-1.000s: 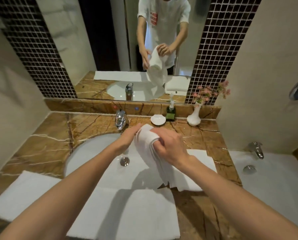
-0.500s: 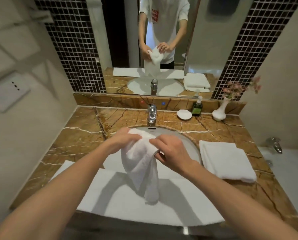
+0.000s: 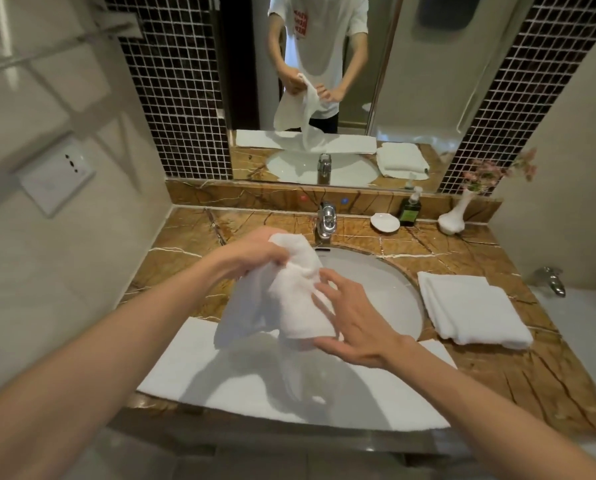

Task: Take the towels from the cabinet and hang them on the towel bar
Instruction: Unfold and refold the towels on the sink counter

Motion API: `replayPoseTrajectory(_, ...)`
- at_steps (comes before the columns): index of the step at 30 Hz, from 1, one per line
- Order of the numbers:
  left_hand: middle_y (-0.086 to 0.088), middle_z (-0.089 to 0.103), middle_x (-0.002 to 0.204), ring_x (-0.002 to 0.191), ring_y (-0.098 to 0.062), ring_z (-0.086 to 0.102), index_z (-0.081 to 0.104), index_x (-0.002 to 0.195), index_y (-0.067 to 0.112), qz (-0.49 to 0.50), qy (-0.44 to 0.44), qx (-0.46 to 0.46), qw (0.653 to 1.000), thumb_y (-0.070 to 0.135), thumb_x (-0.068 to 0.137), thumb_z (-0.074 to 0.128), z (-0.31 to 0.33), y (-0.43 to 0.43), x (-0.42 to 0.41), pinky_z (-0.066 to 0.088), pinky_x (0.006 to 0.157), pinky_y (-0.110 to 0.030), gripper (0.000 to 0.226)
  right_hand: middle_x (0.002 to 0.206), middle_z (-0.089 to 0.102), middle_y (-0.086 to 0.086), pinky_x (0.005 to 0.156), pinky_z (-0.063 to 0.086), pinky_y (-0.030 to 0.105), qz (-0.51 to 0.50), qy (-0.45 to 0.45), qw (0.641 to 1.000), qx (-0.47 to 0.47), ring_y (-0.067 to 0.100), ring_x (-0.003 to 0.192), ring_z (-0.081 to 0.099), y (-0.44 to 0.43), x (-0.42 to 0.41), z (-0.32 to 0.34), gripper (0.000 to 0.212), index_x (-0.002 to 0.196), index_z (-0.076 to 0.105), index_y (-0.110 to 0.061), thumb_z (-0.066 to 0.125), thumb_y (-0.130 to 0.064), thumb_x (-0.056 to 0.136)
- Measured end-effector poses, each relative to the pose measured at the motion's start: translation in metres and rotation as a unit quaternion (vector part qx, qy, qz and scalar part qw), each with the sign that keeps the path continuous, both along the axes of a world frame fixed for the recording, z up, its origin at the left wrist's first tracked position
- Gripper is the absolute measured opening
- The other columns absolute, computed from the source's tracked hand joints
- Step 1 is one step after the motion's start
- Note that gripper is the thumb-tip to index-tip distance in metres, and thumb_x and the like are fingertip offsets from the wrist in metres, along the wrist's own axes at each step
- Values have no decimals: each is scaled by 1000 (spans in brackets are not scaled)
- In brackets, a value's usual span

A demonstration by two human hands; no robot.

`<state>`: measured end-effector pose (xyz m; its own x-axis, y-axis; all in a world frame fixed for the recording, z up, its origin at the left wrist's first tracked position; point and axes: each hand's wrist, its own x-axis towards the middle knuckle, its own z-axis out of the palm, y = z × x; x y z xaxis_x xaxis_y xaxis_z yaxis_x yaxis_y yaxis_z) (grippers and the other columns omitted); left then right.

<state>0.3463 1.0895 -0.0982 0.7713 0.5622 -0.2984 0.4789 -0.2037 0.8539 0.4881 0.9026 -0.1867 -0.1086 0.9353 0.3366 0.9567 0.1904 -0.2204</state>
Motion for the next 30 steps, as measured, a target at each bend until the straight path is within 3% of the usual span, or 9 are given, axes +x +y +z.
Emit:
replayPoseTrajectory(3,-9,62,82,75,-20,57,63,87,-3,-75,1,77,994,0,74,61,16,-4,-8,47,64,-33,13,149,31,11,109,30,39,-68,138,988,-4,23,132,35,-2,11,-6,73,142,23,-19,32,-66,88)
replayPoseTrajectory(7,8,59,68,63,-7,54,62,68,17,-163,5,157,974,5,76,63,37,-21,-10,44,55,-22,14,138,47,-6,97,46,42,-117,272,953,-66,11,121,49,17,11,-6,52,139,35,-34,43,-53,92)
replayPoseTrajectory(10,18,49,52,53,1,46,50,53,26,-182,-6,159,970,3,75,63,40,-28,-8,37,51,-16,35,110,58,-14,83,51,30,-67,366,922,-105,7,100,57,38,-11,7,33,116,48,-50,57,-50,84)
replayPoseTrajectory(12,19,49,50,51,4,44,48,53,26,-172,-23,153,973,2,76,64,39,-27,-10,35,50,-13,37,90,54,-13,74,51,22,-74,423,894,-125,4,81,54,47,-23,8,26,115,52,-34,58,-28,91)
replayPoseTrajectory(14,22,50,50,51,7,45,48,54,26,-154,-41,145,976,1,76,64,37,-24,-14,35,51,-12,37,87,55,-7,80,53,30,-80,436,881,-164,5,78,54,52,-27,6,20,113,54,-17,57,-14,93)
replayPoseTrajectory(17,19,52,53,53,5,48,50,55,25,-120,-54,154,979,2,76,64,32,-18,-22,37,52,-13,34,86,65,5,73,53,43,-76,371,909,-173,9,79,55,57,-20,-5,30,89,60,-14,63,-43,84)
replayPoseTrajectory(20,17,54,54,53,5,50,54,57,24,-77,-71,155,982,0,75,65,26,-13,-29,39,50,-11,32,76,67,11,60,45,31,-117,364,902,-199,6,68,48,56,-3,-14,33,81,66,-11,65,-44,82)
replayPoseTrajectory(24,14,54,57,52,5,49,56,59,22,-41,-80,185,979,0,74,65,22,-7,-34,38,48,-12,28,82,67,15,59,41,31,-166,381,888,-197,13,67,52,45,16,-13,19,80,67,-10,62,-28,86)
replayPoseTrajectory(30,6,50,56,55,-7,49,48,52,24,-57,-1,250,967,15,67,59,19,5,-41,37,52,-22,21,74,57,0,59,37,29,-204,381,898,-81,14,67,50,20,40,6,16,78,58,-20,53,-16,92)
